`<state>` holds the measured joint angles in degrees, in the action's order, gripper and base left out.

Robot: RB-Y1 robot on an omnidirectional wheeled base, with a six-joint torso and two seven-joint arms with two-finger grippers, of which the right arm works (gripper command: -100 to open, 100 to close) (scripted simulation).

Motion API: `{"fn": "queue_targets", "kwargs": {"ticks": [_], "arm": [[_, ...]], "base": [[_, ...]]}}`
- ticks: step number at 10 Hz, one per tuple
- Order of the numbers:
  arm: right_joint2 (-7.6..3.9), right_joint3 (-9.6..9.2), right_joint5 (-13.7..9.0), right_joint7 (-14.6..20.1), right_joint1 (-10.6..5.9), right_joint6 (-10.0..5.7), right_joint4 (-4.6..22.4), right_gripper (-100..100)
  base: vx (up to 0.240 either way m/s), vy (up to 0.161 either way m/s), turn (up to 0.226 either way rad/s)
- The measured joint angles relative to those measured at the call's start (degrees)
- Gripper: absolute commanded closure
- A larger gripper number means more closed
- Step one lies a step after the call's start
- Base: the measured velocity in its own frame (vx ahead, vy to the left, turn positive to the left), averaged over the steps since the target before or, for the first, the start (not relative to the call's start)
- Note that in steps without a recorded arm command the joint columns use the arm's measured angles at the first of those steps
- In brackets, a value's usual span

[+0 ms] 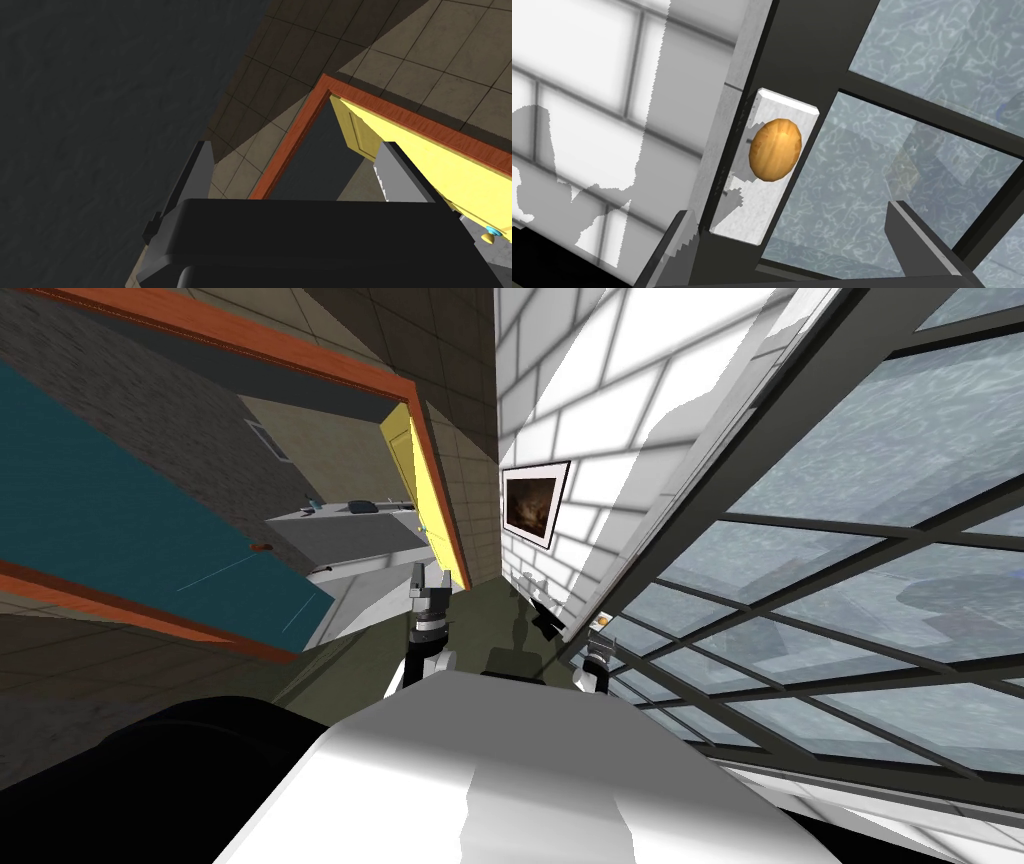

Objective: Pull the door open

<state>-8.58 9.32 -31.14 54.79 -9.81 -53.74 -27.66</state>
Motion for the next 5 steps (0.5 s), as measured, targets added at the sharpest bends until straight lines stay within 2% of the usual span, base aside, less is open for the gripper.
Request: {"fn": "queue_targets", "kwargs": {"ticks": [5], "arm": [[1.15, -0.5, -2.5, 7.9, -0.47, -0.01, -0.4, -100]], "base": [[-0.05, -0.005, 0.035]]}}
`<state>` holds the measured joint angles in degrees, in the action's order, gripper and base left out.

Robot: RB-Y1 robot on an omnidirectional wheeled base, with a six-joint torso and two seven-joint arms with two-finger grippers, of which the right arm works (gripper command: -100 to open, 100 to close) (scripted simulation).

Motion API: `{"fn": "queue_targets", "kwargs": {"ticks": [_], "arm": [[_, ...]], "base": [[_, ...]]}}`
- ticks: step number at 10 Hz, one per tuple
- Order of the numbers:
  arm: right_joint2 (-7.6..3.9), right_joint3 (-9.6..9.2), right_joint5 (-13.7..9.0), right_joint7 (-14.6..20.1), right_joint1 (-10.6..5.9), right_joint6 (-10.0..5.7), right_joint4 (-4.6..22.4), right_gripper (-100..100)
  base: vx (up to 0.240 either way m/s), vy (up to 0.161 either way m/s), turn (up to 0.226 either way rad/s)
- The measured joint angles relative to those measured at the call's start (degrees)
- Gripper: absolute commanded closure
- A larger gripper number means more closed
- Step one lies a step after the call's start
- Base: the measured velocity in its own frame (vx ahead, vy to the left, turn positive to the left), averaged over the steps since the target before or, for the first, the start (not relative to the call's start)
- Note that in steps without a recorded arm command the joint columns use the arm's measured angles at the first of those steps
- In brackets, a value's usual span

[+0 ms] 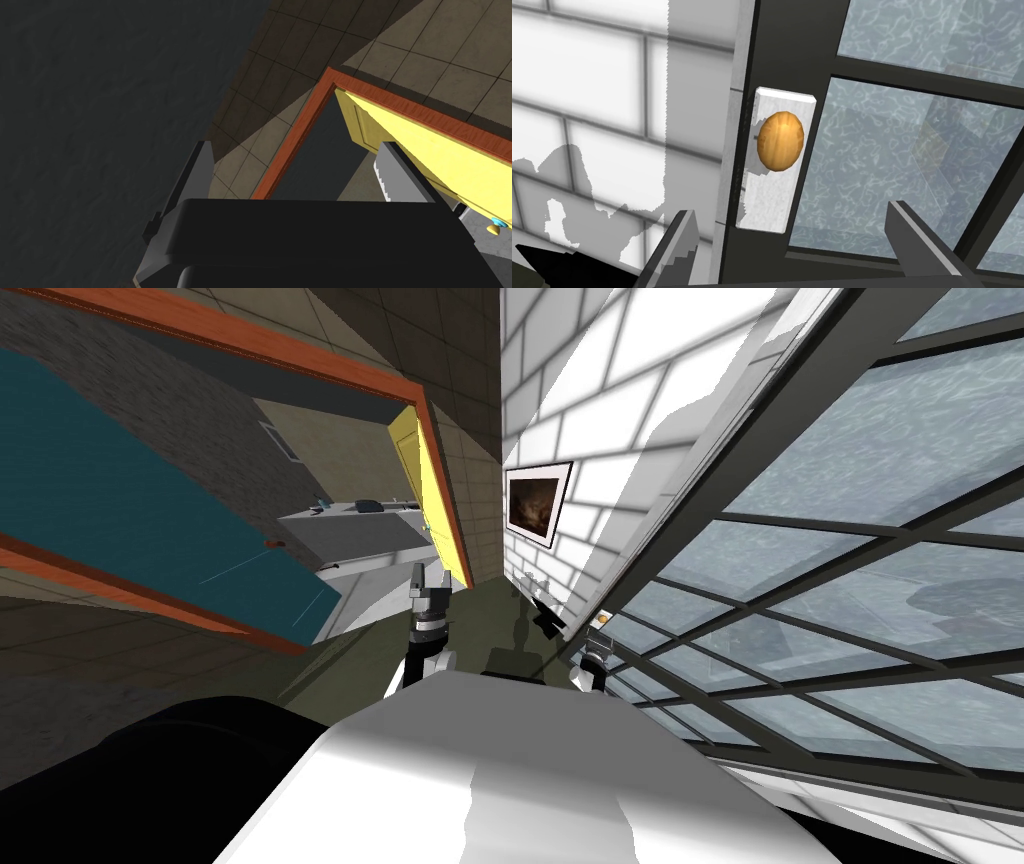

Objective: Pull the door open

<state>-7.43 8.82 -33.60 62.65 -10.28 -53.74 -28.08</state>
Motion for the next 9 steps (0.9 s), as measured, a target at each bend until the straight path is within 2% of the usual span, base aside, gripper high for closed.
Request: {"fn": "queue_targets", "kwargs": {"ticks": [5, 7, 8, 9], "arm": [[0.86, -0.38, -2.0, 6.8, -0.34, 0.04, -0.4, -100], [1.04, -0.46, -2.3, 8.0, -0.43, -0.05, -0.4, -100], [0.41, -0.52, -2.3, 8.3, 0.86, 0.65, -2.0, -100], [-0.1, -0.66, -2.2, 9.1, 0.97, 0.63, -1.5, -100]], "base": [[-0.046, -0.003, 0.03], [0.039, 0.007, 0.01], [0.111, 0.015, 0.003], [0.114, 0.0, 0.008]]}}
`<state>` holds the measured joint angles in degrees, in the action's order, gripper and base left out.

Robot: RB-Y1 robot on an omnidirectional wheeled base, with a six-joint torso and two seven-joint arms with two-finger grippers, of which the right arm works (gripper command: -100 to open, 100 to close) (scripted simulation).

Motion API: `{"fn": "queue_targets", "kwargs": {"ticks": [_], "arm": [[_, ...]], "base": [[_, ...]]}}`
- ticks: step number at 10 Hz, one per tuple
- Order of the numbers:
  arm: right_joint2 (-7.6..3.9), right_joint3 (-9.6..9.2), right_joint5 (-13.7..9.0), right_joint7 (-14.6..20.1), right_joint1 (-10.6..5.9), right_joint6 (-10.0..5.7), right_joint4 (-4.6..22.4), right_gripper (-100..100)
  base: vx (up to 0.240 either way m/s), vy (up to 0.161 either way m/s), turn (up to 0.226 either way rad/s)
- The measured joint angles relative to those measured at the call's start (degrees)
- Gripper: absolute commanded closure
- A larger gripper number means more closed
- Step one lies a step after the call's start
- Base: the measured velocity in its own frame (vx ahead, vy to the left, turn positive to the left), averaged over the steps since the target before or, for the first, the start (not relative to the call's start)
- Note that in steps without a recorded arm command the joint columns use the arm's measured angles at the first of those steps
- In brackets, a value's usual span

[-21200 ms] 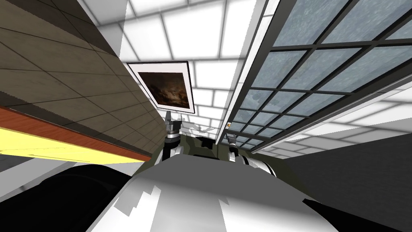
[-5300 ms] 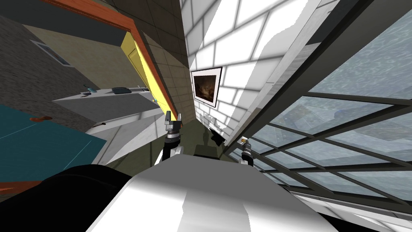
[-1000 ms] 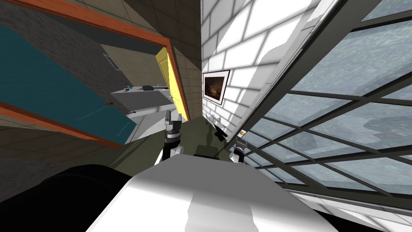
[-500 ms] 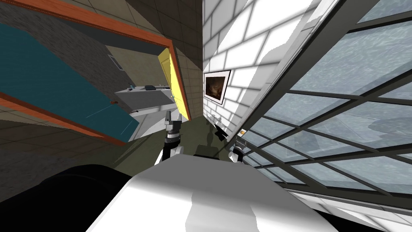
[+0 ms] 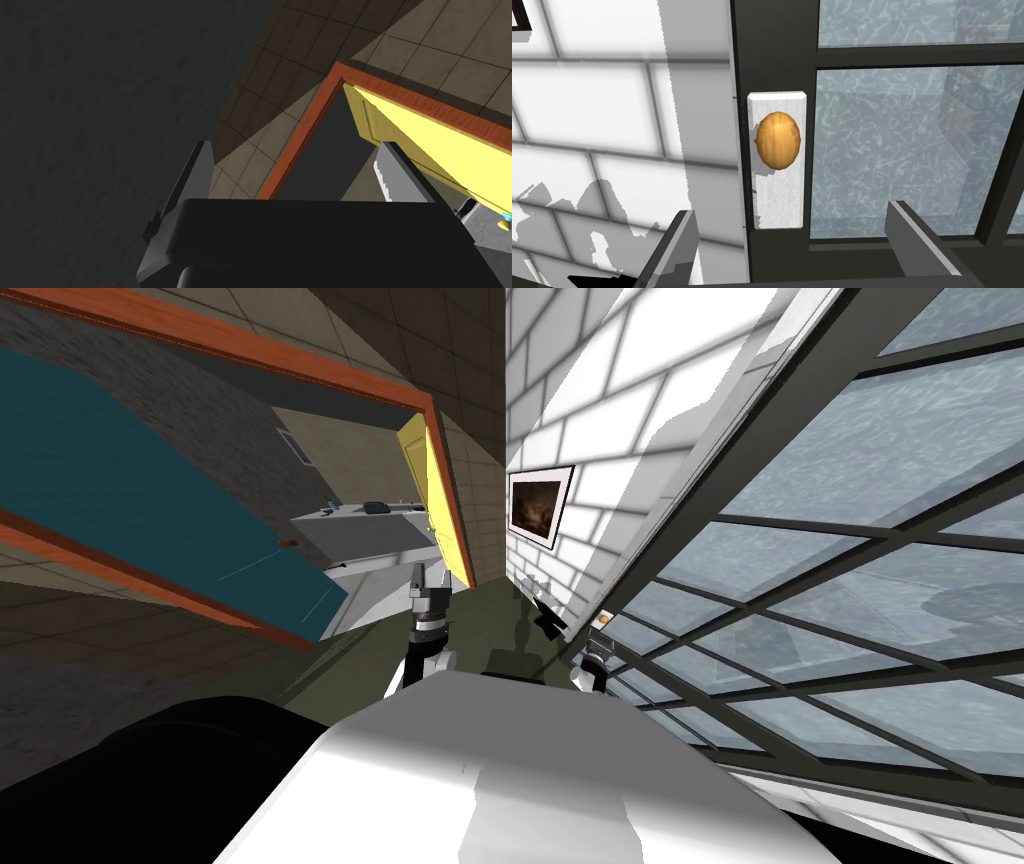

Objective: Pull the door open

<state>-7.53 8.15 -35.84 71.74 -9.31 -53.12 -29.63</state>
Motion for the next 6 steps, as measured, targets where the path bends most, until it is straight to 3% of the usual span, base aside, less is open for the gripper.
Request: {"fn": "queue_targets", "kwargs": {"ticks": [2, 4, 5, 6], "arm": [[-1.63, -0.51, 0.3, 2.7, -0.2, -1.31, 2.8, -100], [-4.23, -1.04, 0.5, 6.1, 0.57, -1.69, 4.2, -100], [-4.46, -1.0, 0.4, 6.4, 1.89, -1.06, 2.2, -100], [-5.88, -1.38, 0.6, 8.0, 1.26, -1.58, 4.7, -100]], "base": [[0.176, -0.018, 0.018], [0.179, 0.003, 0.01], [0.16, 0.007, 0.014], [0.129, -0.007, 0.01]]}}
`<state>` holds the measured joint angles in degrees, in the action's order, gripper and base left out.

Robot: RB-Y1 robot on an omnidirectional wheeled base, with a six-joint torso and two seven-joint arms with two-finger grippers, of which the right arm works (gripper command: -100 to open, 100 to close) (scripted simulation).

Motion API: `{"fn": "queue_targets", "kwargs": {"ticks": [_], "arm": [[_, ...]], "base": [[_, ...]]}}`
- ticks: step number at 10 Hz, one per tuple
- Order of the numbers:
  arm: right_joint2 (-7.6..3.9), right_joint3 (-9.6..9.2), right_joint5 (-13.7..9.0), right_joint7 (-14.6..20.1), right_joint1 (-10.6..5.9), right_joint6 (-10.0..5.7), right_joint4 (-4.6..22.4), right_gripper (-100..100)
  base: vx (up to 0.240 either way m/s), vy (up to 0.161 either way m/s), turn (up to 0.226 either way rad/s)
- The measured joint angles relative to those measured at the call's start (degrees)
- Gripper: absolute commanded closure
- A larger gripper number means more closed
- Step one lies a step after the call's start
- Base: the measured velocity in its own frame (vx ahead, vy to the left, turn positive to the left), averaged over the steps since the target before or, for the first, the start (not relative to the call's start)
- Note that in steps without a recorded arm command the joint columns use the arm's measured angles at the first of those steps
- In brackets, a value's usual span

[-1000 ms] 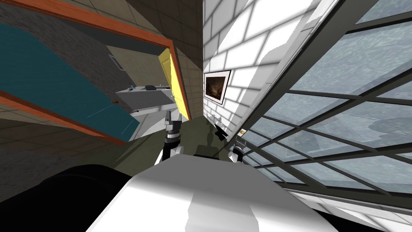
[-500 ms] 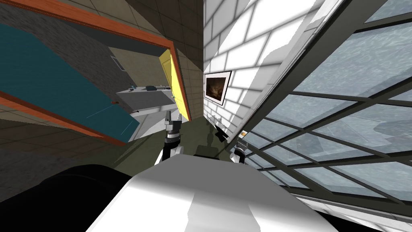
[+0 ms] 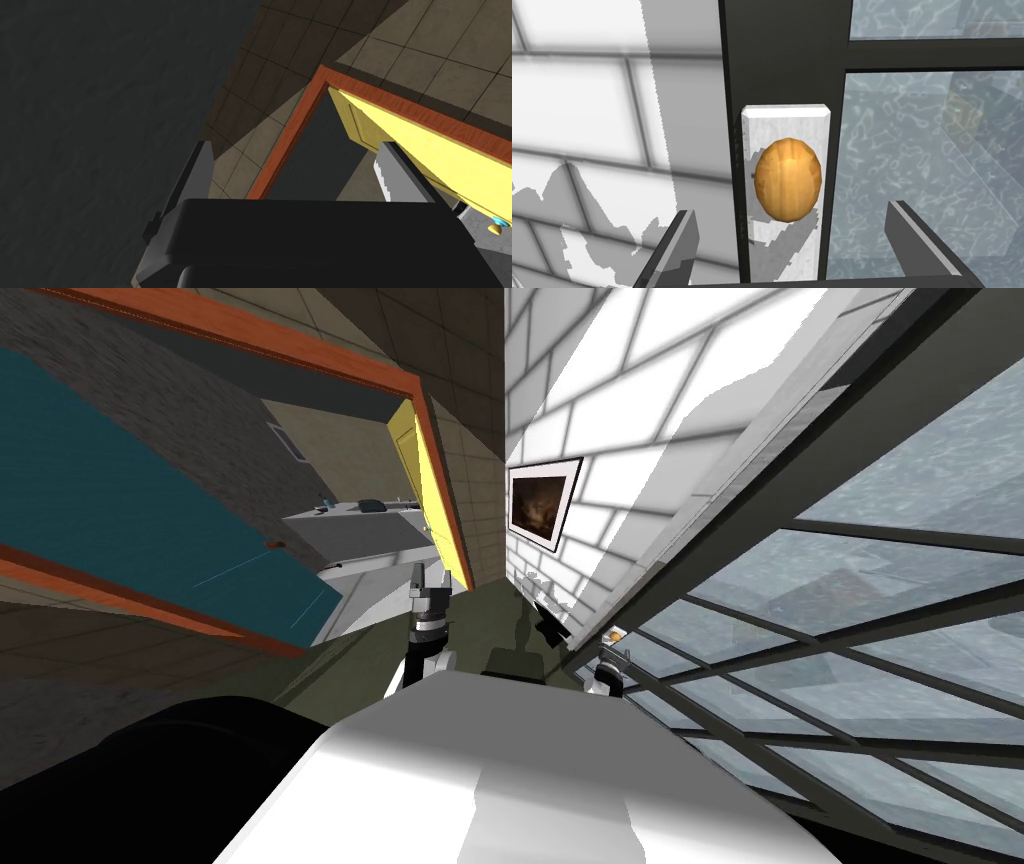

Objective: Pull the door open

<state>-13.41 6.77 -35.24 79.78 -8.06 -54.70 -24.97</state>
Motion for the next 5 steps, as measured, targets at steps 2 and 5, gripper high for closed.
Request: {"fn": "queue_targets", "kwargs": {"ticks": [2, 5], "arm": [[-1.61, -0.26, 0.1, 1.8, 1.51, 0.52, -1.0, -100], [-2.71, -0.36, 0.0, 3.0, 4.39, 1.49, -4.1, -100]], "base": [[0.139, 0.006, 0.01], [0.092, -0.004, 0.007]]}}
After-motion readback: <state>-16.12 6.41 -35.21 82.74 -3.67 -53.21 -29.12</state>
